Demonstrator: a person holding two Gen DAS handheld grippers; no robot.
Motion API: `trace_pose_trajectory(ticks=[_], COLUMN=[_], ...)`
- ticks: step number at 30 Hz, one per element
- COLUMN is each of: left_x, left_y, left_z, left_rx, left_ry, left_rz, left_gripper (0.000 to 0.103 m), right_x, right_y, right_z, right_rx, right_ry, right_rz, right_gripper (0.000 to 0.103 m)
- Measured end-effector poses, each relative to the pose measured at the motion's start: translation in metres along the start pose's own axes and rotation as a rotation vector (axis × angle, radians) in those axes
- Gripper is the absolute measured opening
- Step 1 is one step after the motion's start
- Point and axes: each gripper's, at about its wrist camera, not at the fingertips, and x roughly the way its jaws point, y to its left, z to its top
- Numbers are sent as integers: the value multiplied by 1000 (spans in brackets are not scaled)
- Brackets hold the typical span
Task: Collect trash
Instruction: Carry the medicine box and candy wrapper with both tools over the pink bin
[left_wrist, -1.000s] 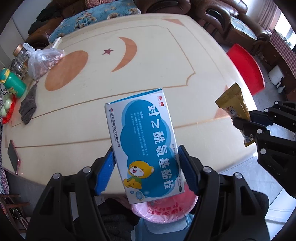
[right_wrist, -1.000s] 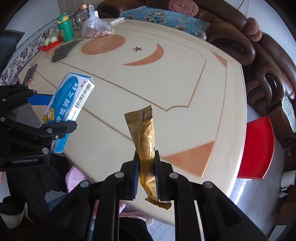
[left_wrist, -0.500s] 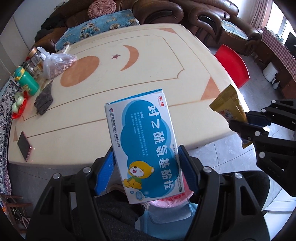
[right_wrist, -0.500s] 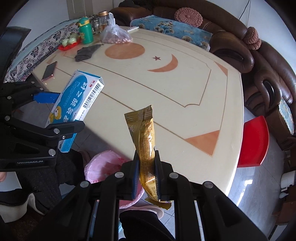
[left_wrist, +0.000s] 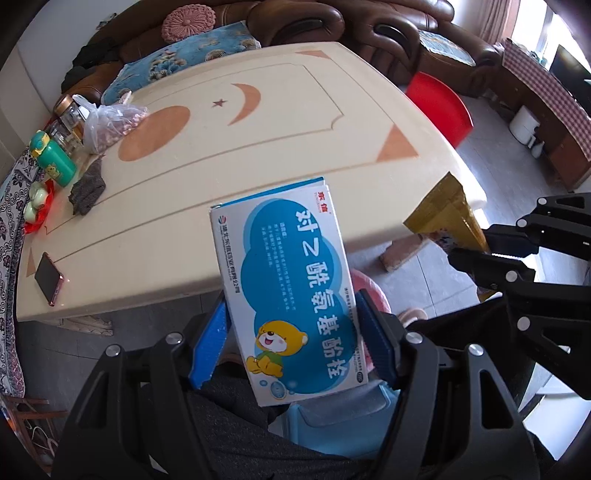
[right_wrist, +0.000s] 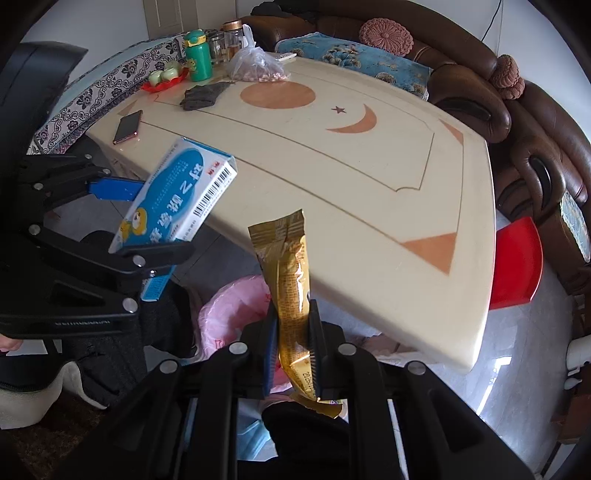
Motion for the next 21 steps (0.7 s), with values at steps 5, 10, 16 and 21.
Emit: trace_pose_trajectory(ticks=[5,10,16,21], left_x=[15,47,77,98], left_y=[-8,-11,-7,-6], left_z=[-18,-35,-49,-53], left_rx=[48,78,88,93], left_ry=[28,84,137,168], left_rz=[-44,-87,-110,-126], left_gripper=[66,66,66,66], right_x=[12,39,75,98], right_y=[7,9,11,14], right_z=[-17,-34,-49,-54], right_rx=[19,48,76,74], right_ry=[26,65,114,138], right_rz=[26,61,98,107], right_gripper=[15,15,15,15])
